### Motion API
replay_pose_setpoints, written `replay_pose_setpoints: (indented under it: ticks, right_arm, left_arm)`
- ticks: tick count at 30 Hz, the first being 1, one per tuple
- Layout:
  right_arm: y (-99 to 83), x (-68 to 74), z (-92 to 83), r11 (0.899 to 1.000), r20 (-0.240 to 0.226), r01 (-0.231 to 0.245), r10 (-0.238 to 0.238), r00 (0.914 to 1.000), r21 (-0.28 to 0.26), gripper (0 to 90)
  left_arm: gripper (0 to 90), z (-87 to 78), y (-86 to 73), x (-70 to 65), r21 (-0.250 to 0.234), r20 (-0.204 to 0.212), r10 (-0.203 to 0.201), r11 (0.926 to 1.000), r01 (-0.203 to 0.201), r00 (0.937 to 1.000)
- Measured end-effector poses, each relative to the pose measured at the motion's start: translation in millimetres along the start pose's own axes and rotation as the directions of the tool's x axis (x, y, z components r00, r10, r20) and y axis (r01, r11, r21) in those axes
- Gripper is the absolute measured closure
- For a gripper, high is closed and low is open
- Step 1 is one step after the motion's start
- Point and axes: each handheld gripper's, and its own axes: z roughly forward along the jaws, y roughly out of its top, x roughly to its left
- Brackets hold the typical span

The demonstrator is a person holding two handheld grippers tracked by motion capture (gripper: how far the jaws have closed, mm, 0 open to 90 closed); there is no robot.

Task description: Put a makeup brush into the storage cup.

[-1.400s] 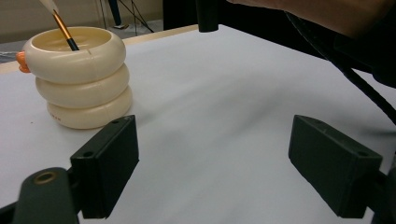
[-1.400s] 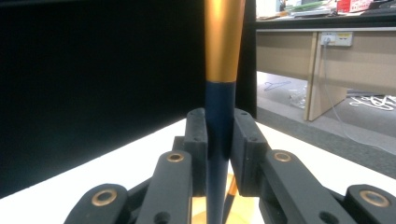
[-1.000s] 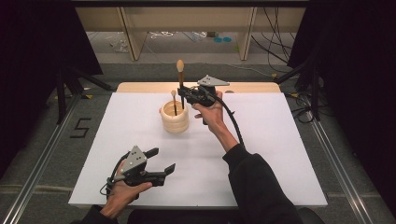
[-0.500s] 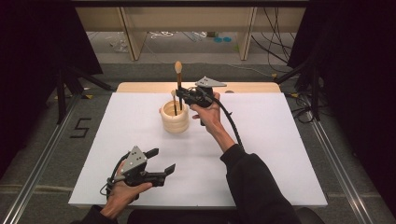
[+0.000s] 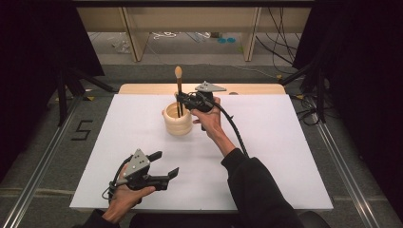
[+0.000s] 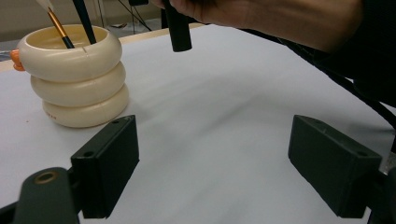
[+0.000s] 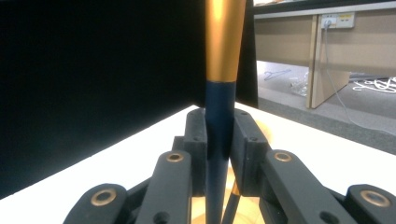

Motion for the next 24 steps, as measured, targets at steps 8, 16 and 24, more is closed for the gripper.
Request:
replay_pose_setpoints:
  ticks: [8,16,24]
  right_arm:
    - [-0.1,-5.4,-4.8,0.996,0.066,-0.061,0.057,0.9962,0.068,37.9]
    - [9.5,-6.0,-21.7,0.997,0.080,-0.021,0.016,0.9967,0.073,31.5]
    - [13.6,-0.7,-42.7,0.997,0.056,0.006,-0.011,0.9984,0.082,30.8]
  left_arm:
    - [16.0,0.3,0.0,0.8,0.000,-0.006,-0.006,1.0000,0.006,1.0000]
    - [16.0,-0.4,0.0,0.5,-0.001,-0.013,-0.020,0.9998,0.020,0.9997]
    - [16.0,-1.0,0.2,2.7,-0.007,-0.015,-0.027,0.9996,0.027,0.9995]
